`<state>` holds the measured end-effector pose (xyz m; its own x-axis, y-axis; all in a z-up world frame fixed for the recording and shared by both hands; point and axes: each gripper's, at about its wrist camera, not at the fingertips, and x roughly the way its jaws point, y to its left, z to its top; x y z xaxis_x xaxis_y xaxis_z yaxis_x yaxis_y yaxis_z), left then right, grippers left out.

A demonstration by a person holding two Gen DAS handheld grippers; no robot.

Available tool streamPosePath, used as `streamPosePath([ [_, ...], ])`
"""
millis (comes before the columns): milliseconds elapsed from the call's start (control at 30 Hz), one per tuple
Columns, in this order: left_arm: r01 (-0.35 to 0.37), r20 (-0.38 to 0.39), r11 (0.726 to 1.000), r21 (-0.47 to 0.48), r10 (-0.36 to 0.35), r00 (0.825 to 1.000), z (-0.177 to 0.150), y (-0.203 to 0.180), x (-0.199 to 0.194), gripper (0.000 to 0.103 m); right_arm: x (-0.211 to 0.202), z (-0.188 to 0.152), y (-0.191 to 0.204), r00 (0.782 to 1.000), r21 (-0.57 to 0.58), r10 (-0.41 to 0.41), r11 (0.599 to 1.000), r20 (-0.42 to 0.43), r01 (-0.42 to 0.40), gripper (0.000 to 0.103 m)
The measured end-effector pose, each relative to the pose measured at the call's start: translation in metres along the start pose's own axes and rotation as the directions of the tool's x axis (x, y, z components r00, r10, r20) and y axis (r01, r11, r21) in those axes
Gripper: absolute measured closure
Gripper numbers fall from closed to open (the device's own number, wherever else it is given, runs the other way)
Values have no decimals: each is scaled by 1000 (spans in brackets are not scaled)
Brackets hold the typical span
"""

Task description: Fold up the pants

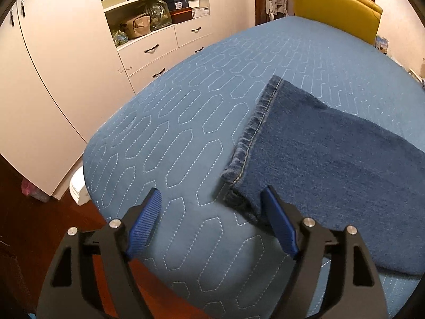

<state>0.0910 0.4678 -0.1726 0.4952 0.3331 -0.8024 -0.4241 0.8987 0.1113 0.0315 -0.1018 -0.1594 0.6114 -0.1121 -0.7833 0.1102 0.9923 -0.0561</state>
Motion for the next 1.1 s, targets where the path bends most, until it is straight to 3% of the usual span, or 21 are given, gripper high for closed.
streamPosePath([
  [133, -30, -3, 999, -21, 30, 1000, 2, -7, -15, 27, 13, -7, -5, 998, -15, -27, 1000, -54, 26, 4],
  [300, 69, 87, 997, 16, -70, 994, -3, -43, -59, 27, 29, -20, -8, 994, -9, -42, 999, -105, 41, 4],
  [467, 147, 107, 983, 110, -159, 981, -10, -90, -79, 27, 31, -22, -8, 994, -16, -43, 999, -102, 42, 4],
  [700, 205, 63, 955, 215, -223, 973, -23, -146, -77, 26, 31, -23, -7, 994, -16, -39, 999, -99, 38, 4],
  [1100, 232, -36, 948, 217, -230, 973, -39, -153, -45, 23, 30, -28, -8, 996, -20, -24, 1000, -80, 22, 4],
])
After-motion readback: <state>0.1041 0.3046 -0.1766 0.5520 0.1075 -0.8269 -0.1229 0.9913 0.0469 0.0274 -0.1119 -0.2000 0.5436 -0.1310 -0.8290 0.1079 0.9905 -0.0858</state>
